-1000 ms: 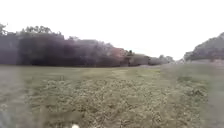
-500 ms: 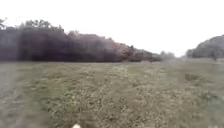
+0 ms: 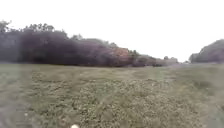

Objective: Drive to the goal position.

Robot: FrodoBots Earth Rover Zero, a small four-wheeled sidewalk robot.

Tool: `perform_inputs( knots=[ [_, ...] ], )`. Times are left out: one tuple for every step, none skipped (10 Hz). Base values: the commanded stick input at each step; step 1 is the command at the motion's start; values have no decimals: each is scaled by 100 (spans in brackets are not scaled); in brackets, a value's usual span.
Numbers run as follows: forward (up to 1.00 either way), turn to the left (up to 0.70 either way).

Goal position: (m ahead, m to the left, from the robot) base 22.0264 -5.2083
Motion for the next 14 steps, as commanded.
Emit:
perform_inputs(
  knots=[
    [85, -34],
    [85, -34],
    [85, -34],
    [85, -34],
    [85, -34],
    [85, -34],
    [85, -34],
    [85, -34],
    [85, -34],
    [85, -34],
    [85, -34],
    [85, -34],
    [85, -34],
    [85, -34]
  ],
)
